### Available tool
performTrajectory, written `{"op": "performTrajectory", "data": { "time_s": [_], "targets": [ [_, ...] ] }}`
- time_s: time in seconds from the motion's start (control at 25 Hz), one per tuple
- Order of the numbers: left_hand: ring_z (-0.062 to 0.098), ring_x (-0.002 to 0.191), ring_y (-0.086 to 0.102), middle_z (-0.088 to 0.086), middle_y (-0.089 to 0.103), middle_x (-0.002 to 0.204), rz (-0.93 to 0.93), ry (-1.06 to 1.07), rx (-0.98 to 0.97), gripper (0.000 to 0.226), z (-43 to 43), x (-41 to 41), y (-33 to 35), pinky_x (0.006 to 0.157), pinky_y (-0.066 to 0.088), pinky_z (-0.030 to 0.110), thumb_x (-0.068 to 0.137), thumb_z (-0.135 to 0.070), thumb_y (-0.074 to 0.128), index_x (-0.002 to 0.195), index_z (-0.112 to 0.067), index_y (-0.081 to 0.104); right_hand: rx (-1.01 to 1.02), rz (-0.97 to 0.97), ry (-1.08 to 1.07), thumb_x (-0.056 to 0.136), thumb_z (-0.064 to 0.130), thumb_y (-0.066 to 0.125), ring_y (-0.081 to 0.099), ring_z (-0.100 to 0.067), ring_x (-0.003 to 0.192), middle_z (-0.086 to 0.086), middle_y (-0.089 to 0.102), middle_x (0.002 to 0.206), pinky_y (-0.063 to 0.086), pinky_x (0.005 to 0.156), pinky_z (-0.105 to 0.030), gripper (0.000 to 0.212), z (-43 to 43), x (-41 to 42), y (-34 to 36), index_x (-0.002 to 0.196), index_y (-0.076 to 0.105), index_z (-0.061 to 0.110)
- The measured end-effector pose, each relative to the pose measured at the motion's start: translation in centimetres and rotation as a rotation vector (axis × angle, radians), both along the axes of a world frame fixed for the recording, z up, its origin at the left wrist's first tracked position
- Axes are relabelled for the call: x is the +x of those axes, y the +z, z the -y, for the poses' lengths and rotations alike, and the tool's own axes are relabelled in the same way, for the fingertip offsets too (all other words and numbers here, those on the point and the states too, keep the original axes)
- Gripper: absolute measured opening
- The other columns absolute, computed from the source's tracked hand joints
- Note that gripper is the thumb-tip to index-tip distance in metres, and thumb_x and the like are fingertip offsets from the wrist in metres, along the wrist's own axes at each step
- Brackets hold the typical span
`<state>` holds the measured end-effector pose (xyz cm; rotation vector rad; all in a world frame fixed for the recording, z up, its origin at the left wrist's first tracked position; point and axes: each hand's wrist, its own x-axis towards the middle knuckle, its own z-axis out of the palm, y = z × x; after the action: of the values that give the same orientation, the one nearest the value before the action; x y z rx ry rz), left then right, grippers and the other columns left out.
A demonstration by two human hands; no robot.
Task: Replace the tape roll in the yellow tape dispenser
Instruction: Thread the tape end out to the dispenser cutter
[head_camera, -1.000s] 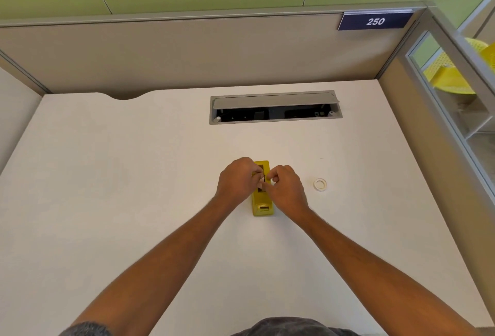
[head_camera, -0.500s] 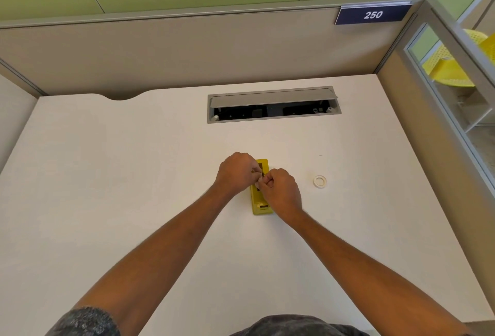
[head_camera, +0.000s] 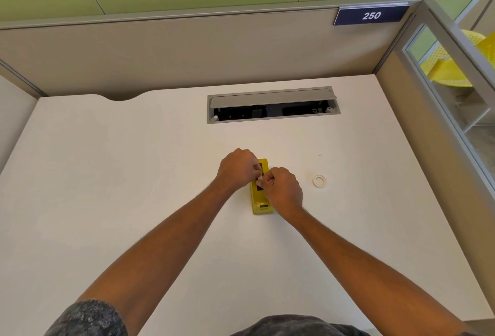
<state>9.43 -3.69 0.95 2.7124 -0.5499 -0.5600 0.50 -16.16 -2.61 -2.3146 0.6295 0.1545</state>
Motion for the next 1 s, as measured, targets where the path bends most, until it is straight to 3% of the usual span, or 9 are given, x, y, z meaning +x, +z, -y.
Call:
{"op": "performTrajectory", "data": {
  "time_s": [0.24, 0.36, 0.6, 0.76, 1.0],
  "targets": [
    [0.021, 0.089, 0.074, 0.0, 0.084, 0.098, 0.007, -0.029, 0.026, 0.015, 0.4, 0.3, 0.1, 0.069, 0.052, 0.031, 0.096, -0.03, 0.078, 0.102, -0.022, 0.089, -0.135, -0.008, 0.015, 0.091, 0.053, 0.077, 0.067, -0.017, 0.077, 0.01, 0.074, 0.087, 0.039, 0.058, -0.025, 0.023, 0.1, 0.8, 0.6, 0.088, 0.073, 0.031],
    [0.018, 0.089, 0.071, -0.001, 0.083, 0.1, 0.002, -0.066, 0.043, 0.016, 0.4, 0.9, 0.3, 0.07, 0.052, 0.031, 0.096, -0.032, 0.079, 0.102, -0.022, 0.089, -0.084, -0.037, -0.025, 0.092, 0.052, 0.077, 0.07, -0.019, 0.08, 0.009, 0.075, 0.088, 0.045, 0.063, -0.028, 0.022, -0.1, 0.6, 0.2, 0.089, 0.075, 0.029],
    [0.014, 0.088, 0.07, -0.003, 0.084, 0.1, -0.035, -0.112, 0.063, 0.016, 0.5, 1.6, 0.7, 0.079, 0.063, 0.035, 0.094, -0.032, 0.083, 0.104, -0.022, 0.089, -0.054, -0.066, -0.044, 0.092, 0.054, 0.077, 0.068, -0.016, 0.078, 0.011, 0.074, 0.088, 0.038, 0.057, -0.024, 0.026, -0.2, 0.5, 0.1, 0.089, 0.075, 0.028],
    [0.018, 0.09, 0.075, -0.001, 0.084, 0.098, -0.039, -0.123, 0.078, 0.018, 0.8, 1.8, 0.6, 0.077, 0.06, 0.032, 0.094, -0.033, 0.082, 0.105, -0.02, 0.09, -0.073, -0.074, -0.03, 0.092, 0.053, 0.076, 0.07, -0.02, 0.079, 0.009, 0.074, 0.085, 0.049, 0.065, -0.03, 0.026, -0.1, 1.0, 0.4, 0.086, 0.072, 0.028],
    [0.017, 0.09, 0.075, 0.0, 0.085, 0.096, -0.079, -0.133, 0.073, 0.019, 0.7, 2.9, 0.7, 0.075, 0.058, 0.031, 0.09, -0.031, 0.086, 0.104, -0.018, 0.09, -0.052, -0.056, -0.074, 0.092, 0.051, 0.078, 0.068, -0.018, 0.075, 0.009, 0.075, 0.085, 0.043, 0.06, -0.026, 0.025, -0.5, -0.2, -0.3, 0.087, 0.075, 0.027]
  ]
}}
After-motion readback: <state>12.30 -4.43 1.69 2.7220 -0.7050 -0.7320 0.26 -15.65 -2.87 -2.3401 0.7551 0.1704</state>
